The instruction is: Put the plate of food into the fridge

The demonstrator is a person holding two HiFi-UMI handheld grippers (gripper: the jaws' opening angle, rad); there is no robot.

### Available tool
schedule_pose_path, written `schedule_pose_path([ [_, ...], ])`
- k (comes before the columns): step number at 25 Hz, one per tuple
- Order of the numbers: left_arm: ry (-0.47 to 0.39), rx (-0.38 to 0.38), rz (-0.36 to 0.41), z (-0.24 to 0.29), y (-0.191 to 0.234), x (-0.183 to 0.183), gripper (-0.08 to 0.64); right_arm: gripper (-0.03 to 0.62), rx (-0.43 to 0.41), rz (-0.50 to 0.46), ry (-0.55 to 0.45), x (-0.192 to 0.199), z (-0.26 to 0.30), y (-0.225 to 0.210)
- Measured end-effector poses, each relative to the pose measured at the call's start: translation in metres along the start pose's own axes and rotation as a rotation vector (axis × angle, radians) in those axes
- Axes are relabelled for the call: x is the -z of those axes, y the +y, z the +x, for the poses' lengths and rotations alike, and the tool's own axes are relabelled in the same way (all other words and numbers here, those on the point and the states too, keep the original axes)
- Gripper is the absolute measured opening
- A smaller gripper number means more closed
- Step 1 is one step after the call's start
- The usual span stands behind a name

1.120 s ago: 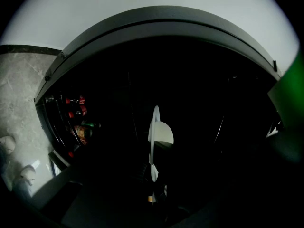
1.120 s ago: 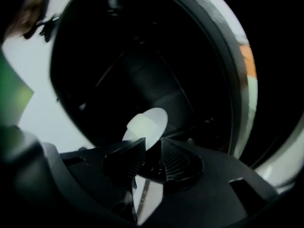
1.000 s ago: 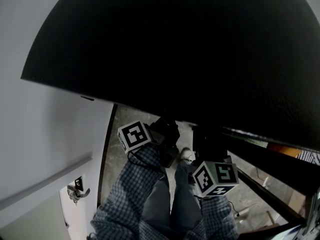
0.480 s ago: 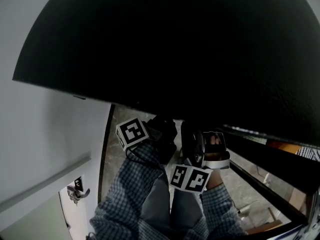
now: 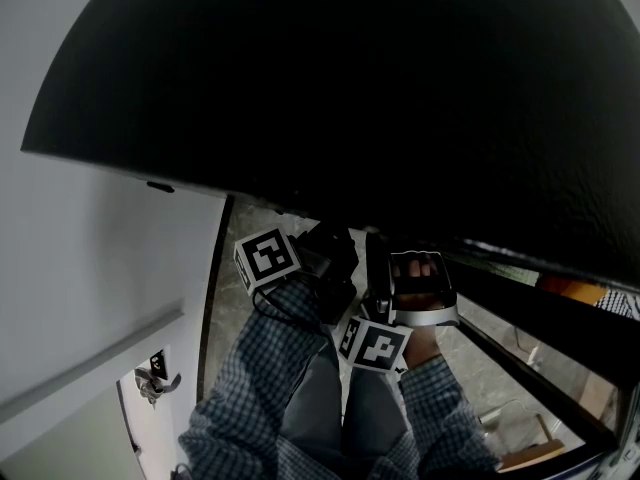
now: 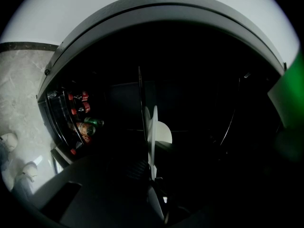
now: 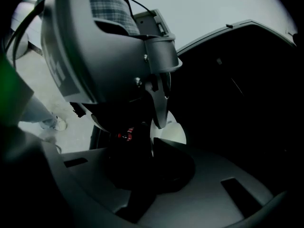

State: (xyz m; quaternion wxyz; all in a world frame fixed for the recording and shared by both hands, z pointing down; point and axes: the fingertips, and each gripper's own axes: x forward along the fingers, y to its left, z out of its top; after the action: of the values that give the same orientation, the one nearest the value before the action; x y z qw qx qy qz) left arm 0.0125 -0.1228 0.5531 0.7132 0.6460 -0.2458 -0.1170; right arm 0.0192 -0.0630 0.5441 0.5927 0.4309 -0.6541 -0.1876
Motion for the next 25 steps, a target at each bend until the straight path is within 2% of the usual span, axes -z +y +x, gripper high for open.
schedule_pose_path([
  [4, 0.006, -0.016, 0.006, -0.001, 0.003, -0.001, 0.029, 0.025, 0.015, 0.003, 0.023, 0.0, 0.0, -0.001],
  [8, 0.019, 0.025, -0.033, 0.003, -0.006, -0.001, 0.029, 0.025, 0.024, 0.022, 0.045, -0.001, 0.001, -0.004],
  [15, 0.07, 0.071, 0.015, 0.001, -0.022, 0.005, 0.029, 0.023, 0.026, 0.051, 0.066, 0.0, 0.007, -0.012],
  [18, 0.078, 0.065, 0.028, -0.005, -0.023, 0.009, 0.029, 0.023, 0.017, 0.065, 0.059, 0.001, 0.012, -0.015],
  [25, 0.059, 0.034, 0.0, -0.026, -0.009, 0.006, 0.029, 0.025, 0.003, 0.081, 0.058, 0.0, 0.026, -0.017],
])
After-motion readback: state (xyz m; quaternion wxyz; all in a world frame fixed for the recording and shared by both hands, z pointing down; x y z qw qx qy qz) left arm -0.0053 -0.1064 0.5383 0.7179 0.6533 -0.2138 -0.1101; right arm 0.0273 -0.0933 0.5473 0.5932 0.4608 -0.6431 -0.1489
